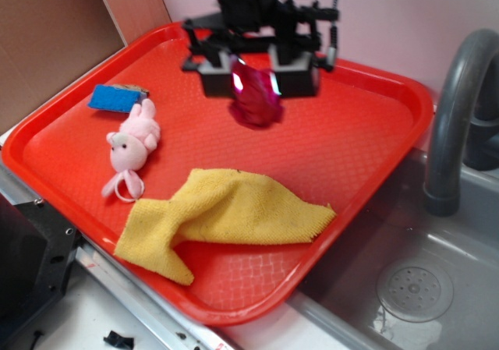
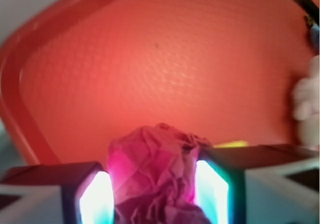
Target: Grab the red paper.
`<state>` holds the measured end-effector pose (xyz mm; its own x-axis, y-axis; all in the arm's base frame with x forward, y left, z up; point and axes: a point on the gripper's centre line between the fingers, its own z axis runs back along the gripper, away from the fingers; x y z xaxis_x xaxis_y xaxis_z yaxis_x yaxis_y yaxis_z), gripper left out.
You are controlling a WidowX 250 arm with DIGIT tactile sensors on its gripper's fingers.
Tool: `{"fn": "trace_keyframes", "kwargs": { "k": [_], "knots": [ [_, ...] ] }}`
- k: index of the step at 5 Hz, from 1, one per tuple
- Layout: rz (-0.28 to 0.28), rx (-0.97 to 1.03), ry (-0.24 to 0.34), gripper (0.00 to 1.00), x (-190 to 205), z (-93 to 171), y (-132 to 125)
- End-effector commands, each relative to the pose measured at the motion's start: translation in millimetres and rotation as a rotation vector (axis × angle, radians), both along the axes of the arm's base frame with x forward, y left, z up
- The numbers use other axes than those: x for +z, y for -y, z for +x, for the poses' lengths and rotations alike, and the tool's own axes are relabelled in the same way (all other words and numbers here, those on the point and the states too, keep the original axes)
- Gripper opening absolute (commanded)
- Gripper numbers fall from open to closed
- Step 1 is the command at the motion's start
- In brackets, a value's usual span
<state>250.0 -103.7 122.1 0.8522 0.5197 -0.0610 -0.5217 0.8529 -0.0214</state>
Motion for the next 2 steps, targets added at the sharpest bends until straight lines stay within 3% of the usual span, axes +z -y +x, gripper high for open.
{"fn": "trace_keyframes", "kwargs": {
  "k": [1,2],
  "knots": [
    [-0.06,-0.163,0.092,0.0,95,-16,-59],
    [-0.078,-0.206,0.159,0.0,109,-25,-72]
  ]
}}
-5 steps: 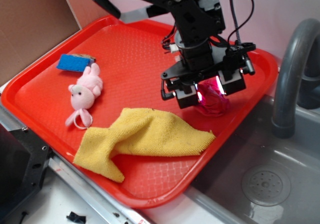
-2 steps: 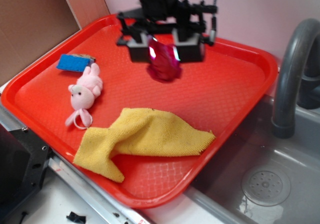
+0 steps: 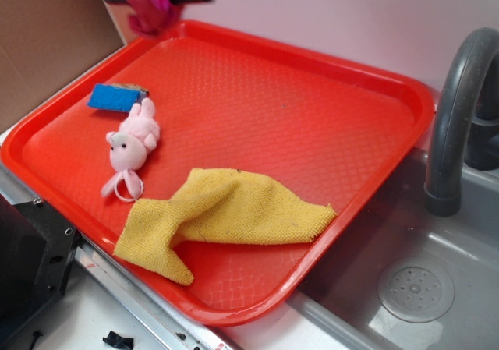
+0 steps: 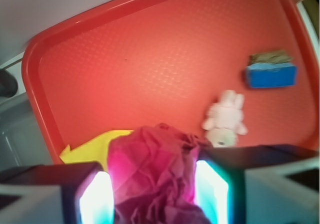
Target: Grab the red paper.
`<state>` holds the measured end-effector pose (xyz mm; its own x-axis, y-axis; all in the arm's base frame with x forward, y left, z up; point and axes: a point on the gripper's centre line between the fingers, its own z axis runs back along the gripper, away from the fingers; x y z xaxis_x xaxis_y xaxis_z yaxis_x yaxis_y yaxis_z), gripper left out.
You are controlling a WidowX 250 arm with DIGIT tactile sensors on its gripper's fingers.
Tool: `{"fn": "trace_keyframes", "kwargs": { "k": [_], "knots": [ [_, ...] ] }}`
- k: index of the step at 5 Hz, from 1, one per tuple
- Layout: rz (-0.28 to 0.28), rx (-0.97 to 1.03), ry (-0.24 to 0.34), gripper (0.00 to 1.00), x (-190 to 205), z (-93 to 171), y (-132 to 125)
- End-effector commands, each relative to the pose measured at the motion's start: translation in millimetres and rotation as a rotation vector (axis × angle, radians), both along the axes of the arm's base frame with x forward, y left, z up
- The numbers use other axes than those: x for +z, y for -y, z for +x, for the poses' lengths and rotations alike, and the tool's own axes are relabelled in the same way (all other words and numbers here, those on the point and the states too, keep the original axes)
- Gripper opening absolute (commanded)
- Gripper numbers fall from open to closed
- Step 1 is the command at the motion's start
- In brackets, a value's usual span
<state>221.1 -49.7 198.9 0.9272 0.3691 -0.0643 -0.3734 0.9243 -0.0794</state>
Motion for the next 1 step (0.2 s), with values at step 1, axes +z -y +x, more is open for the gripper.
{"fn": "trace_keyframes", "kwargs": {
  "k": [1],
  "knots": [
    [-0.068,0.008,0.152,0.0,29.2,2.7,-31.0]
  ]
}}
